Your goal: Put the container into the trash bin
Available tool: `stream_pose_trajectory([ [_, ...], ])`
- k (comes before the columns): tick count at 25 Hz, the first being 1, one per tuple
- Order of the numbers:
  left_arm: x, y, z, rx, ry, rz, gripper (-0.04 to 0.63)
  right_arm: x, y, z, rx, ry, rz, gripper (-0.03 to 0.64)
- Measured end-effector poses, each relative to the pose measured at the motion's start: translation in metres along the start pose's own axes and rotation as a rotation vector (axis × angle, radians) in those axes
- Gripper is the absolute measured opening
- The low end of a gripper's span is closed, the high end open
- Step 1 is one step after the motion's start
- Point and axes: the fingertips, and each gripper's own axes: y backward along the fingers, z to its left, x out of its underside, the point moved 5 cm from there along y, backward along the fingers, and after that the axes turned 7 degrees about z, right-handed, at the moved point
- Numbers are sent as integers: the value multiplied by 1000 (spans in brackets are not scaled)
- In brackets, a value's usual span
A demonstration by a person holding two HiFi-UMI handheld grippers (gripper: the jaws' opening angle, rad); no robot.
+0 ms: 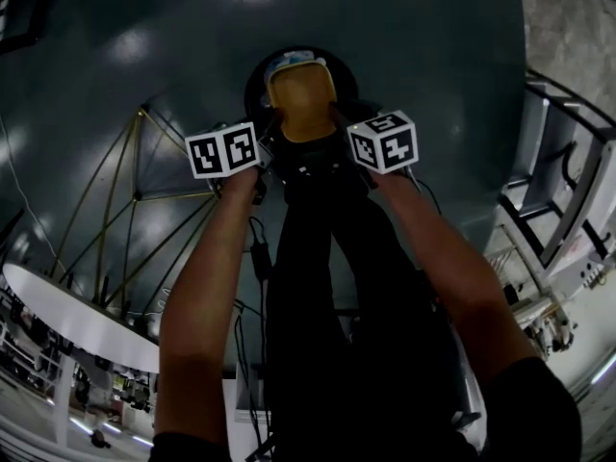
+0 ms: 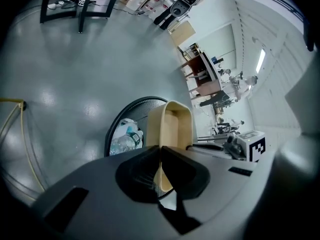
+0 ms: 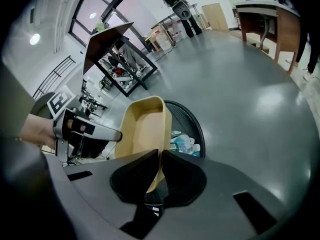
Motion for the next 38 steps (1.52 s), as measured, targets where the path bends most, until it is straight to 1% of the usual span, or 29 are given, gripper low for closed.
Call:
stream_pose_trajectory([
  [11, 8, -15, 18, -37, -25, 20, 20, 9, -16, -2, 45, 13, 35, 49],
  [20, 6, -21, 21, -38, -50, -9, 21, 8, -23, -10, 80, 47, 79, 49],
  [21, 6, -20, 22, -45, -57, -13, 27, 8, -22, -11, 92, 52, 81, 51],
  [24, 5, -16, 23, -68, -66, -27, 88, 6, -17, -10, 115, 69, 76, 51],
  [26, 6, -14, 22, -68, -63, -29, 103, 4, -12, -7, 119, 79, 56, 52],
  [32, 14, -11, -1, -33, -79, -22, 103, 2, 5, 9, 105, 114, 30, 52],
  [38, 20, 20, -43, 31, -127, -7, 94, -11, 43, 43, 99, 172, 6, 51],
])
